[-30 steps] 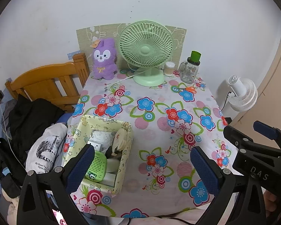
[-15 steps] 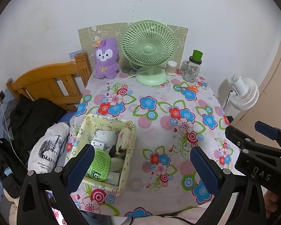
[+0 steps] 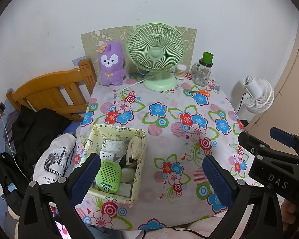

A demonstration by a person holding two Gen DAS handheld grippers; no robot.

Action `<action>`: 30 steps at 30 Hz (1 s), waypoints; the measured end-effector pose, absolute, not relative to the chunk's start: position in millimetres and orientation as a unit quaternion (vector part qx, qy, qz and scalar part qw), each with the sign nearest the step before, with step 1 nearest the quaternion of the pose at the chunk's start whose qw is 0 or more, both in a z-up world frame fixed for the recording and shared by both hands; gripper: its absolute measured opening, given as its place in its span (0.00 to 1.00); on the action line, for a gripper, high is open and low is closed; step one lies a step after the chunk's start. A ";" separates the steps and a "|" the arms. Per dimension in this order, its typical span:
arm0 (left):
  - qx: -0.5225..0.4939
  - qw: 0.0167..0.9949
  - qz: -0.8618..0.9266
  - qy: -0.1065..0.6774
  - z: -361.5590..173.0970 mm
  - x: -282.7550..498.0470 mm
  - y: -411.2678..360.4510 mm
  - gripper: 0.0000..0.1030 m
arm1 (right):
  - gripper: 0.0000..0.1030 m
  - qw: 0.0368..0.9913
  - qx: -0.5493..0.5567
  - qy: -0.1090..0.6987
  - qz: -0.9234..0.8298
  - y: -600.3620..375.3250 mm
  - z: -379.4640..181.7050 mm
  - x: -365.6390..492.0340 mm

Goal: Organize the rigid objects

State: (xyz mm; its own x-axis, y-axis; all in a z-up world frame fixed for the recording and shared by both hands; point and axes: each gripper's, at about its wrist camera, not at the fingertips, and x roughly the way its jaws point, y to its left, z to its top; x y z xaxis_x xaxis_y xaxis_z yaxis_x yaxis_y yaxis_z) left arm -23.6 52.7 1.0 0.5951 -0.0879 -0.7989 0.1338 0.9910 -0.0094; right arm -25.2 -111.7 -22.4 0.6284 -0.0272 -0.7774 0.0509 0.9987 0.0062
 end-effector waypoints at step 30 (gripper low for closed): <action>0.020 0.891 -0.062 0.449 0.0 -22.9 52.0 1.00 | 0.82 0.902 0.011 0.432 -0.025 -110.9 -21.4 -24.6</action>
State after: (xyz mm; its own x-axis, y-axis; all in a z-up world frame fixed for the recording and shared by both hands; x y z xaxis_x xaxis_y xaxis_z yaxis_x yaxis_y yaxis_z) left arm -22.9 52.0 0.0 0.5886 -0.0918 -0.8032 0.1284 0.9915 -0.0192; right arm -24.6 -110.9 -21.4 0.6263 -0.0358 -0.7787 0.0542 0.9985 -0.0023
